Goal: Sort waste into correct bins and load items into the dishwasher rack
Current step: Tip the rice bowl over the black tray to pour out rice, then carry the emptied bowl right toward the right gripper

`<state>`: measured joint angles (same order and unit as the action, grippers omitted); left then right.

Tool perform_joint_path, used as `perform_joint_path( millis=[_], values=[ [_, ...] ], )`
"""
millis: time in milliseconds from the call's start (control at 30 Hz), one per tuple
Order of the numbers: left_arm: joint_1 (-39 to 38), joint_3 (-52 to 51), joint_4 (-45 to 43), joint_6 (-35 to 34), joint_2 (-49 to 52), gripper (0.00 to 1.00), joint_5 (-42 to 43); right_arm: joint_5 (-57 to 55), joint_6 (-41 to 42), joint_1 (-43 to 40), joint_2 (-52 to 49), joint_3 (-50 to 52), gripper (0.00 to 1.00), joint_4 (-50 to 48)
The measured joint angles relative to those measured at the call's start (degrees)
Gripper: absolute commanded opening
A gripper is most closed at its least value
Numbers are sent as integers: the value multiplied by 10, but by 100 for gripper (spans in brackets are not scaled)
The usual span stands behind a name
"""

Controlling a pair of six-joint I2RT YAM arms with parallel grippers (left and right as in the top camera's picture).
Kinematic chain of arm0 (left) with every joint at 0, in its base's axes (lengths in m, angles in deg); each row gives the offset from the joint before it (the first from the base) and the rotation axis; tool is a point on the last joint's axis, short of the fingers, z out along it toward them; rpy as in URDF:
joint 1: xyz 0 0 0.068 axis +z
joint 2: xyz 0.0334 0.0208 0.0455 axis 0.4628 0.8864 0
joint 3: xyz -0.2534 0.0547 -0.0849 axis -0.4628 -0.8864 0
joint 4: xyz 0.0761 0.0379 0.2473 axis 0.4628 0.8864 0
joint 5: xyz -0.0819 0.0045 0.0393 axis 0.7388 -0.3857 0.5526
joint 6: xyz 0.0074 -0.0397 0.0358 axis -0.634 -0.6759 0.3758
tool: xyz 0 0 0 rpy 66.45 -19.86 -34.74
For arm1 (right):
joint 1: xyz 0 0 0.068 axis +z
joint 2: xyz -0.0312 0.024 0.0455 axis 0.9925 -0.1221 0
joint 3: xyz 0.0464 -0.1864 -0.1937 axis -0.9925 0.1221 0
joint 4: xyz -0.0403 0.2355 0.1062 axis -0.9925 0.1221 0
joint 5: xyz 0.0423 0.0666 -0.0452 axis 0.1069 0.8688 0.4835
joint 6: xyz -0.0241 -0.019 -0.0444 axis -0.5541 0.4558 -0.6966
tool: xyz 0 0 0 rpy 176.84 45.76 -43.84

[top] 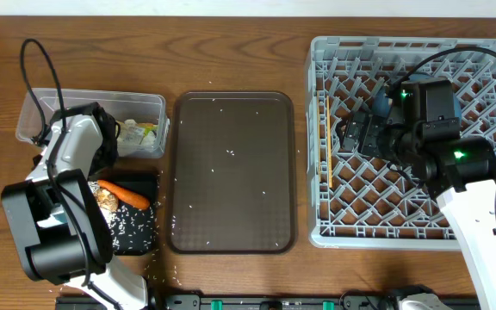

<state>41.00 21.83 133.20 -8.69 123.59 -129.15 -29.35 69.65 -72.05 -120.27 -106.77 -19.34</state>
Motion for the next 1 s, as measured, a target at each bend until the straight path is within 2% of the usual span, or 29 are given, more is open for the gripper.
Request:
perform_joint_path(
  millis=[100,200,333,467,600,867,1000],
  values=[
    [-2,2,-6,17,-1,6,-42,0,0,0,0,0,99,1],
    [-3,7,-17,18,-10,6,-3,0,0,0,0,0,99,4],
    [-5,8,-24,37,-16,6,-39,0,0,0,0,0,99,4],
    [-14,10,-28,27,-23,6,22,0,0,0,0,0,99,-5],
    [-21,10,-30,43,-25,6,-7,0,0,0,0,0,99,-2],
    [-52,15,-20,49,-65,6,68,11,0,0,0,0,99,8],
    [-95,75,-19,77,-129,6,139,31,-2,0,0,0,99,0]
  ],
)
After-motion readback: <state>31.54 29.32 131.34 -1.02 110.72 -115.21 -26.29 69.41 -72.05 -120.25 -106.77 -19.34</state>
